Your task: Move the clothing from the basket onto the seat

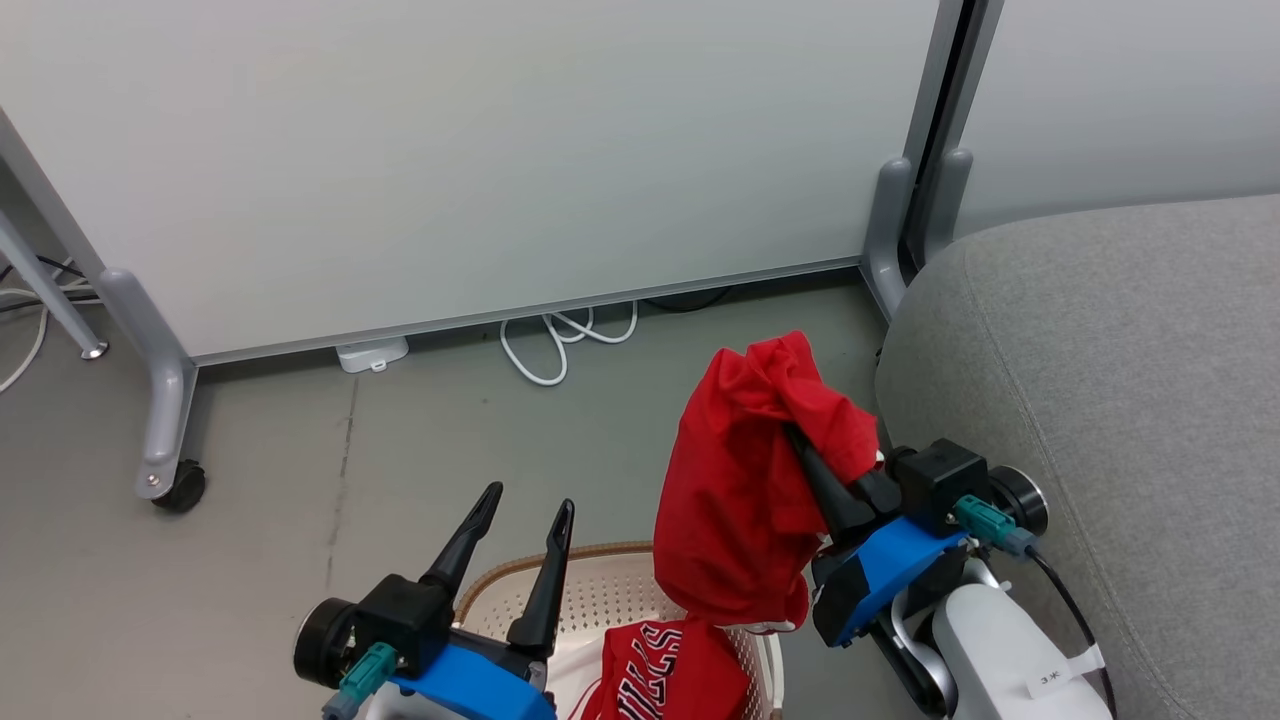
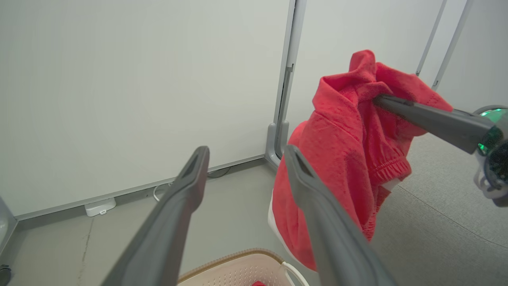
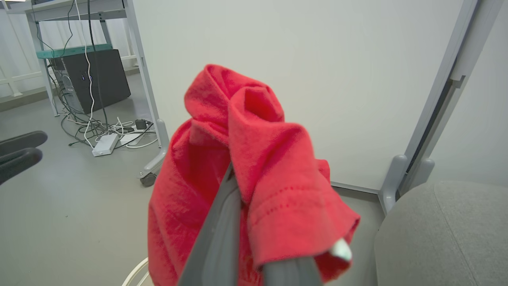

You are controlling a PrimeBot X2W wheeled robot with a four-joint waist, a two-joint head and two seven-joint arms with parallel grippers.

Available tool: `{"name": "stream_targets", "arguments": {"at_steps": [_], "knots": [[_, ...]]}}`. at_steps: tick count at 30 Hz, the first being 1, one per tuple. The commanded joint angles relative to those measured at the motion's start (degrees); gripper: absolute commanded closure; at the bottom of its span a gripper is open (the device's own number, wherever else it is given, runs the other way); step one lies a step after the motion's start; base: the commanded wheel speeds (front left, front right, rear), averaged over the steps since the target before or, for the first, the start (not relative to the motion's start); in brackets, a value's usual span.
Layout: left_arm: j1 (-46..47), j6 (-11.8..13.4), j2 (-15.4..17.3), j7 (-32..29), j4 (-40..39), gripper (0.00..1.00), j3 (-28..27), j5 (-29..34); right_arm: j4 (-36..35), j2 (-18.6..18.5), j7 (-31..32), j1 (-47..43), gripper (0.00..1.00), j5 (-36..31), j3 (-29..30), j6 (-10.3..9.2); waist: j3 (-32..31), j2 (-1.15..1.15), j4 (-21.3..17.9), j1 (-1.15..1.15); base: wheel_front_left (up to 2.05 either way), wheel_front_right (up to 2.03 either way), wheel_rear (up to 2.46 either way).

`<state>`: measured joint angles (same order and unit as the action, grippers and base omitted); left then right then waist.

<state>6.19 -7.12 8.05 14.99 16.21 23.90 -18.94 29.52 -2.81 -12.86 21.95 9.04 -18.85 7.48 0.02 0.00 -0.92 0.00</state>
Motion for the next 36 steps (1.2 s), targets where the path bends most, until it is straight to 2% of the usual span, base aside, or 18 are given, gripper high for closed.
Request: {"name": "stream_targets", "arguments": {"at_steps": [1, 6, 13, 15, 17, 28, 36], "knots": [[-0.3, -0.4, -0.2, 0.3, -0.1, 0.0, -0.6, 0.5, -0.3, -0.1, 0.0, -0.6, 1.0, -0.2, 0.1, 0.03, 0.0, 0.0, -0.1, 0.0, 0.0, 0.0, 0.0], [-0.2, -0.4, -0.6, 0.3, 0.0, 0.0, -0.3, 0.9, -0.4, -0.1, 0.0, -0.5, 1.0, 0.0, 0.0, 0.03, 0.2, 0.0, -1.1, 0.0, 0.0, 0.0, 0.0], [0.0, -0.4, 0.1, 0.3, -0.9, 0.0, -0.3, 0.6, -0.9, -0.1, 0.1, 0.4, 1.0, -0.4, 0.3, 0.02, 1.5, 0.0, -4.8, 0.0, 0.0, 0.0, 0.0], [0.4, -0.4, 0.3, 0.3, -1.3, 0.0, -0.6, 0.6, -1.2, -0.1, -0.1, 0.9, 1.0, -0.2, 0.2, 0.02, 2.4, 0.0, -7.8, 0.0, 0.0, 0.0, 0.0], [0.6, -0.4, 0.3, 0.3, -1.3, 0.0, -0.6, 0.6, -1.2, -0.1, -0.1, 1.0, 1.0, -0.1, 0.2, 0.02, 2.6, 0.0, -8.8, 0.0, 0.0, 0.0, 0.0], [2.1, -0.4, 0.6, 0.3, -1.7, 0.0, -0.4, 1.0, -0.8, -0.1, -0.7, 1.1, 1.0, 0.0, 1.3, 0.03, 4.3, 0.0, -20.4, 0.0, 0.0, 0.0, 0.0], [2.2, -0.4, 1.4, 0.3, -1.9, 0.0, -0.6, 1.2, -0.7, -0.1, -1.1, 0.0, 1.0, 0.4, 2.0, 0.03, 4.8, 0.0, -26.9, 0.0, 0.0, 0.0, 0.0]]}}
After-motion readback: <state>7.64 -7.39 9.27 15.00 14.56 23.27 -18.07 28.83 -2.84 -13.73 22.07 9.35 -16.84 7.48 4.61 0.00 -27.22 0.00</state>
